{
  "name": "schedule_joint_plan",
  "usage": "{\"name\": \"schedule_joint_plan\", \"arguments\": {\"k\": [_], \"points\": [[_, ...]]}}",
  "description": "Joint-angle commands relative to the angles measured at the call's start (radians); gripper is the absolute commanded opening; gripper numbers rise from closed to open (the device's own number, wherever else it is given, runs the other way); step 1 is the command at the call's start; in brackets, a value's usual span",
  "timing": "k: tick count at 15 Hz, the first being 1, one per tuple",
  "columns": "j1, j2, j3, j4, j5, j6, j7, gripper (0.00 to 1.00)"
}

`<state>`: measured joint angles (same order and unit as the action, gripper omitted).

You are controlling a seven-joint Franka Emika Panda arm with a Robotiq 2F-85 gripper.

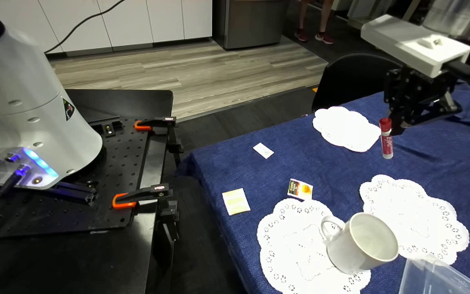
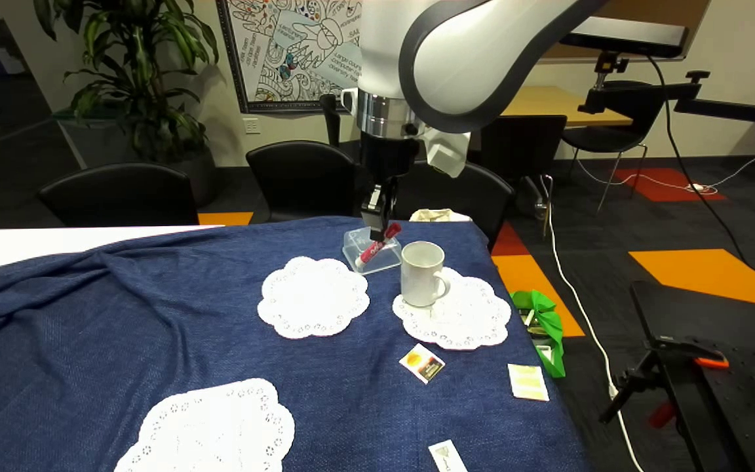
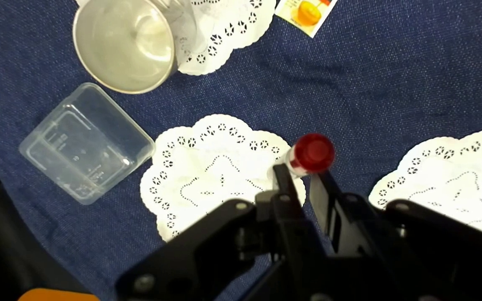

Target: Remove the marker from the mug and put it on the table

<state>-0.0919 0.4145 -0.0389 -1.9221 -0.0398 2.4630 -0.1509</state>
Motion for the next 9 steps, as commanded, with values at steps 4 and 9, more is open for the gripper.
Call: {"name": "schedule_joint_plan", "arguments": {"k": [4,9], "points": [[-0.002,0.001,0.002,-0.014,0.019,0.063,0.029,0.04],[0.046,0.043,-0.019,-0.017,0.003,0.240,0.154,0.04]]}}
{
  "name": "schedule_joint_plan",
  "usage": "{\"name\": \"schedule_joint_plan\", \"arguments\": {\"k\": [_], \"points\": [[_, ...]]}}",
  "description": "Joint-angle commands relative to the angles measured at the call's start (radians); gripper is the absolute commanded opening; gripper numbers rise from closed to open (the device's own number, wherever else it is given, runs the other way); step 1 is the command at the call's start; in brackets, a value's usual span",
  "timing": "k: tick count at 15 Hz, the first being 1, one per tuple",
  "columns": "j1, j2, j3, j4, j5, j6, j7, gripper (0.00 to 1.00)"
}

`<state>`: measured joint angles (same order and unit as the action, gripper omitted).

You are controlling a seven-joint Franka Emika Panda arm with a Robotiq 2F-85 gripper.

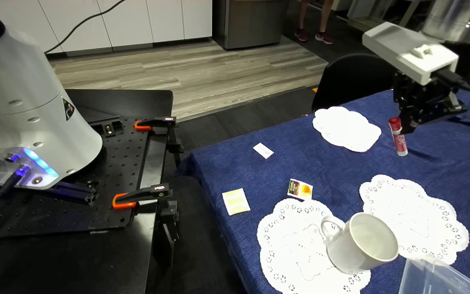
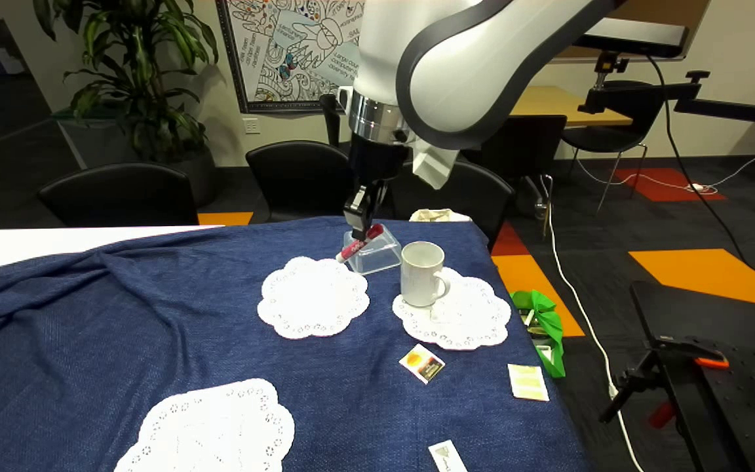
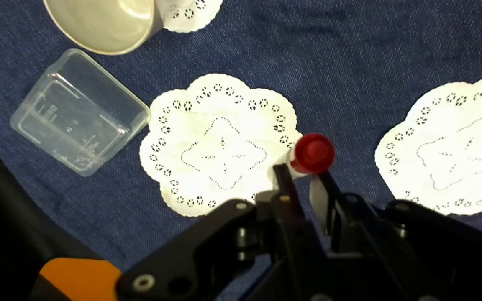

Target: Remove the marker from the mug and put it on the table

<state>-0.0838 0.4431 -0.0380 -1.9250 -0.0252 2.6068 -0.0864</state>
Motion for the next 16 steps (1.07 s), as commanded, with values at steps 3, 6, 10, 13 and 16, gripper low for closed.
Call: {"name": "schedule_joint_plan", "arguments": {"k": [3,6,10,13,16], "points": [[0.118,0.053,-0.083,-0.014,-0.075,0.192,0.229,0.04],[0.233,0.113,-0.192,0.005,-0.164,0.233,0.395,0.04],[0.326,0.208,-0.266,0.035,-0.202,0.211,0.503,0.04],[0.343,0.285,-0.267,0.062,-0.188,0.220,0.500,0.04],[0.350,0.345,-0.271,0.097,-0.181,0.218,0.489,0.04]]}}
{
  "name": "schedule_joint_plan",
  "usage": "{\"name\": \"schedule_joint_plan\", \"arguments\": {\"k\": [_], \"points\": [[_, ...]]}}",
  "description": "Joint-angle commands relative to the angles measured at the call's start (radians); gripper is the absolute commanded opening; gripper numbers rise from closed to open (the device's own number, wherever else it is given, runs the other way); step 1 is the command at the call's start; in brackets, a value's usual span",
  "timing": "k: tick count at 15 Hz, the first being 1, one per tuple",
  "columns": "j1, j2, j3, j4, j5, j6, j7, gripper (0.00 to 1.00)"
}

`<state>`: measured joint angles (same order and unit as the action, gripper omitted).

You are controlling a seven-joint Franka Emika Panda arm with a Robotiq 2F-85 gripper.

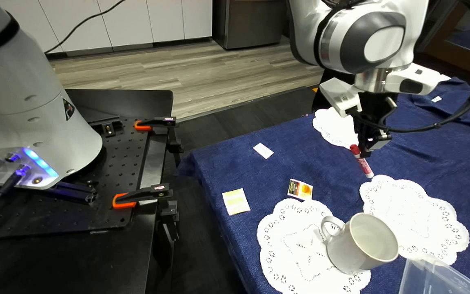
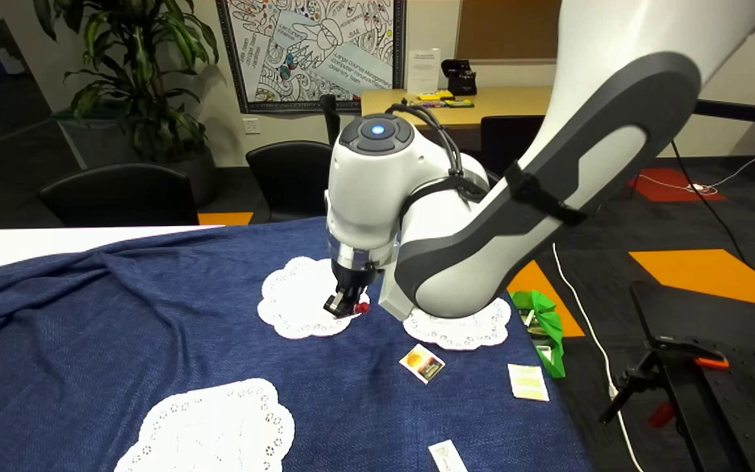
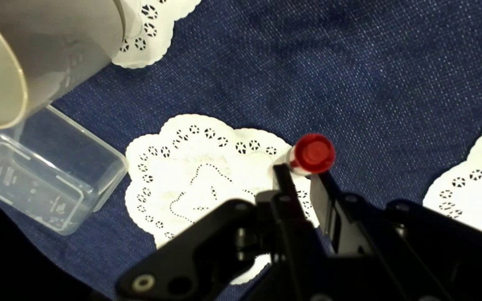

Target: Remove the marker from the mug and put it on the table

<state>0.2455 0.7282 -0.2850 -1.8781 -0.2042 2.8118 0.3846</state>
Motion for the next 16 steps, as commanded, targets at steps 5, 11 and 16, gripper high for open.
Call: {"name": "schedule_joint_plan", "arguments": {"k": [5,11,16], "points": [[0.016,0.106,-0.016,0.086,0.009,0.004,0.000,0.49],[0.013,0.030,-0.010,0.025,0.013,0.047,-0.014,0.94],[-0.002,-0.146,0.006,-0.111,0.021,0.076,-0.036,1.00]]}}
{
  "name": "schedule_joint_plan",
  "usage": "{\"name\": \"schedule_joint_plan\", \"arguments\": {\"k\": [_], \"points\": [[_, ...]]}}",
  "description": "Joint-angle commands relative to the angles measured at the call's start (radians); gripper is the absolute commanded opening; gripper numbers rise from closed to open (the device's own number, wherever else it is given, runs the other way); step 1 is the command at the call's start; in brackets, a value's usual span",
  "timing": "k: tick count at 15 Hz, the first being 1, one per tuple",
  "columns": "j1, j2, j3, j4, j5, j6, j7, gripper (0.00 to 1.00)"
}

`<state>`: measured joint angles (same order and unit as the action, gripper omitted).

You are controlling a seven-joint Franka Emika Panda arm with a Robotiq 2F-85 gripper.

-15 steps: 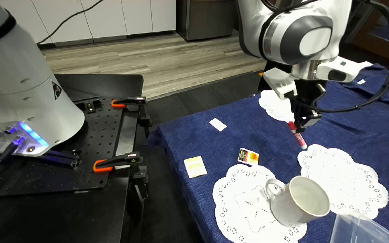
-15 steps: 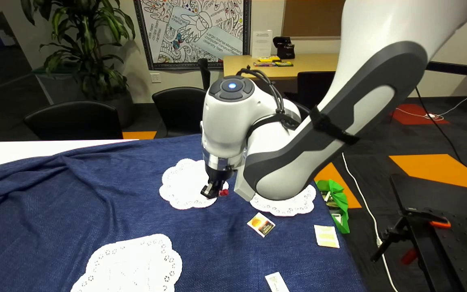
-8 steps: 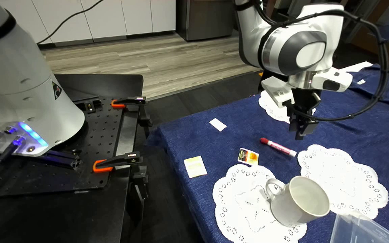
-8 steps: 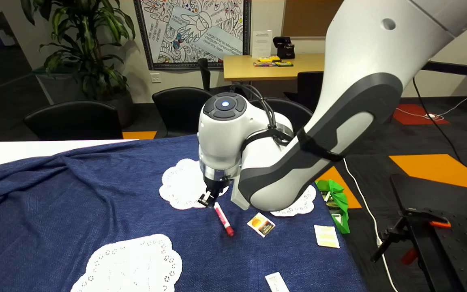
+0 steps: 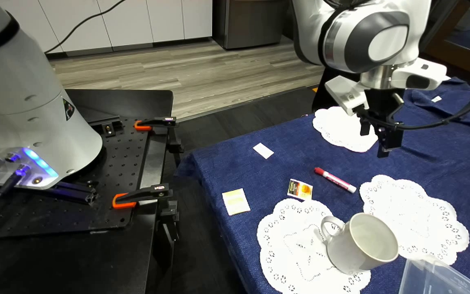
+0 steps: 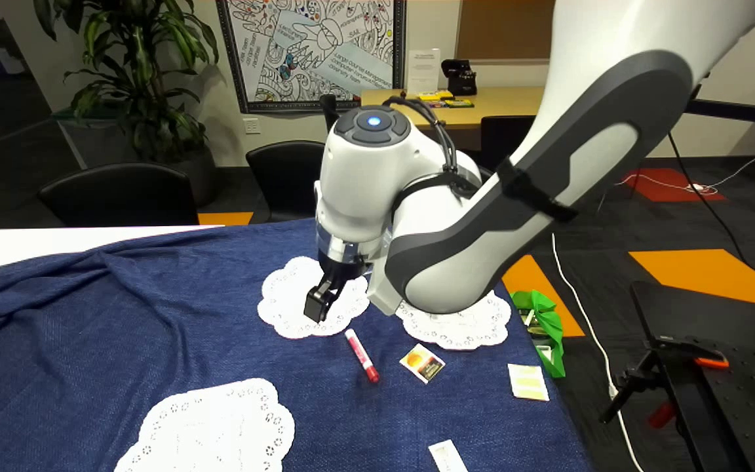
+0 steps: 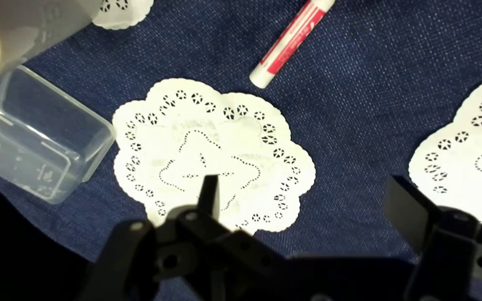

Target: Remove the marker from the mug and put it on the table

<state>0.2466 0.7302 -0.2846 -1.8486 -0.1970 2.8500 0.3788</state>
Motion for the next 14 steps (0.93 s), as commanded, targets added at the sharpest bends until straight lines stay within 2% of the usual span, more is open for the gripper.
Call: {"name": "schedule_joint_plan", "arguments": {"k": [1,9,10,11,14], "points": [[-0.001,-0.187,0.003,-0.172,0.010,0.048,-0.029,1.00],[0.019,-0.476,-0.030,-0.404,-0.034,0.122,0.012,1.00],[0.008,-0.496,-0.018,-0.422,-0.027,0.131,-0.001,1.00],[0.000,-0.424,-0.009,-0.343,-0.012,0.091,0.000,1.00],[0.000,-0.472,-0.009,-0.387,-0.012,0.095,0.000,1.00]]}}
